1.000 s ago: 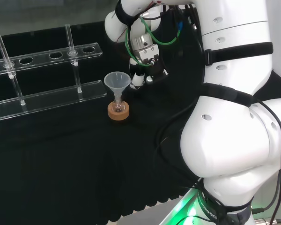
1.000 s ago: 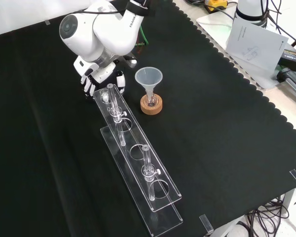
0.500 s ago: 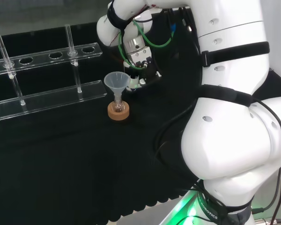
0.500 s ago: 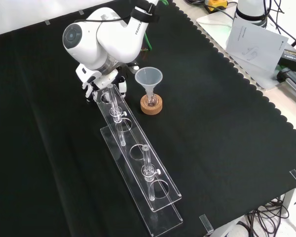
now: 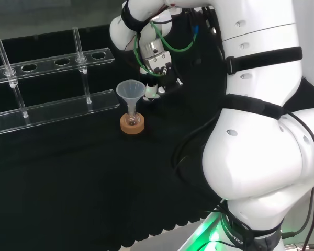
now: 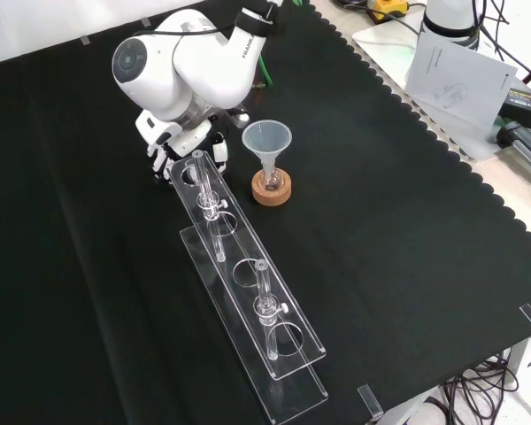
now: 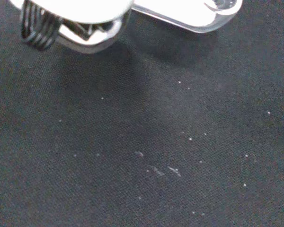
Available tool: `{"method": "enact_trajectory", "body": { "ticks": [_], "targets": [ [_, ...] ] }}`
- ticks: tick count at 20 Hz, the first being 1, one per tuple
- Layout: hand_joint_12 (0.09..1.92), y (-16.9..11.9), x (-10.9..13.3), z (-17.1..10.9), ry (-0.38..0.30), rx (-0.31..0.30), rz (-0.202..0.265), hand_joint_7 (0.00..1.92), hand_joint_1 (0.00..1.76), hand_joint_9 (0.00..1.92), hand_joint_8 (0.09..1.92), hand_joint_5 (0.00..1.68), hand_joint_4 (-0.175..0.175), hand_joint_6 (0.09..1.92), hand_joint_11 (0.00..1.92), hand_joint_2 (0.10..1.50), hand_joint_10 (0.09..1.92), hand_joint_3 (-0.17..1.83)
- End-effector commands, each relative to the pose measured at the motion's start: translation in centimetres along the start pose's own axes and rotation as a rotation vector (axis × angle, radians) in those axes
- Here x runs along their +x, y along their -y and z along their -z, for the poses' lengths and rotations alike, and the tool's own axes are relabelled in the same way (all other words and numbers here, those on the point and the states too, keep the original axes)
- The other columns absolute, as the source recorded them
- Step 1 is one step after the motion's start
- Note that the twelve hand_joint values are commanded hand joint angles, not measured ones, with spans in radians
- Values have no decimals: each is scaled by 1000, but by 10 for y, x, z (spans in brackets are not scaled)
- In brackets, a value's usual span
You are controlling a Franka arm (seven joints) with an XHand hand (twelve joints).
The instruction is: Pick up the weighing funnel.
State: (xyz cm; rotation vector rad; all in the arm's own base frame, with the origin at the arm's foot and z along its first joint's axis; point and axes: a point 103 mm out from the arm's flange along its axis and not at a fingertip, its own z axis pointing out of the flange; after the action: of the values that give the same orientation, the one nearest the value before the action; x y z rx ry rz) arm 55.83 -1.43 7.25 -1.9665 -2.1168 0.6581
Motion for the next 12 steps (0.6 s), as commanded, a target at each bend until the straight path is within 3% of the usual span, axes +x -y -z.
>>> {"method": "enact_trajectory", "body": {
  "ticks": [1,5,12],
  "targets": [
    [1311,5,-5,1,-10,2,1,338,959,720,718,440,-32,661,449,534,542,647],
    [1315,8,-6,0,-6,3,-12,313,946,687,726,436,-33,607,434,527,564,642],
    [1321,8,-9,-4,-4,-6,-17,322,940,685,728,657,2,698,431,534,572,636]
  ]
}}
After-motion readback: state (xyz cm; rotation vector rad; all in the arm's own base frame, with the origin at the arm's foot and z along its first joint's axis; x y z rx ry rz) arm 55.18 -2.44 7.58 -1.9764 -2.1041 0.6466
